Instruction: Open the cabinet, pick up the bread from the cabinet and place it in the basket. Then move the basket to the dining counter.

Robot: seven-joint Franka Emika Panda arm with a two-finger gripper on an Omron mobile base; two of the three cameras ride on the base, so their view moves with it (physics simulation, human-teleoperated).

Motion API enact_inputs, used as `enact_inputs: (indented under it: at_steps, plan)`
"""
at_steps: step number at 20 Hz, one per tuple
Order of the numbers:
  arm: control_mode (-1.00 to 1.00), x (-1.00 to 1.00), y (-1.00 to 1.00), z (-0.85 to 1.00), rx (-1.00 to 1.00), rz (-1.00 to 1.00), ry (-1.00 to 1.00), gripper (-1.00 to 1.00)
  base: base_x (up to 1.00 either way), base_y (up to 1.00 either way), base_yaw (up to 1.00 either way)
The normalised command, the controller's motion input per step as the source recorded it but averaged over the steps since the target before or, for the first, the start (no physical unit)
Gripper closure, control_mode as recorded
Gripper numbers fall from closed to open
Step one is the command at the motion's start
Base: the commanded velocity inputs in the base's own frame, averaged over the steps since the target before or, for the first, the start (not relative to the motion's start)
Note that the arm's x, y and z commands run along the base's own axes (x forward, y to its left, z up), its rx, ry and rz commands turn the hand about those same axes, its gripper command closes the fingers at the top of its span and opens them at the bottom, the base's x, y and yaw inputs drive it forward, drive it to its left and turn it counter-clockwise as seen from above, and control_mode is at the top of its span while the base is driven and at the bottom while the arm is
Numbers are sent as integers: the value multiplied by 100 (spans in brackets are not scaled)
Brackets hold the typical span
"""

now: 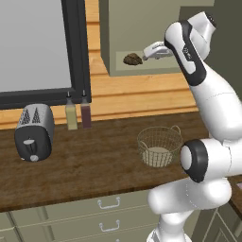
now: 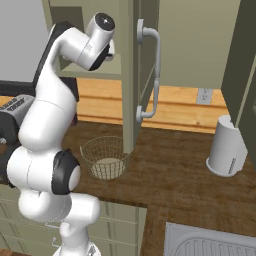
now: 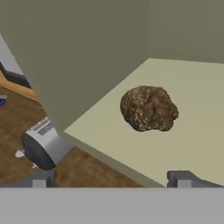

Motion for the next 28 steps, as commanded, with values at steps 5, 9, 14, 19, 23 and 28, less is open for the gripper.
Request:
enact_inputs:
  at_steps: [5, 9, 14, 19, 23, 28]
  plan:
    - [-100, 39, 7, -8, 0, 1, 0, -100, 0, 0, 0]
    - [-100, 32, 12, 0, -1, 9, 0, -100, 0, 0, 0]
    - [-100, 33, 10, 0, -2, 9, -1, -100, 0, 0, 0]
    - [-100, 35, 0, 0, -4, 4, -6, -100, 0, 0, 0]
    - [-100, 44, 2, 0, -3, 0, 0, -100, 0, 0, 0]
    - [-100, 37, 14, -7, -1, 0, 0, -100, 0, 0, 0]
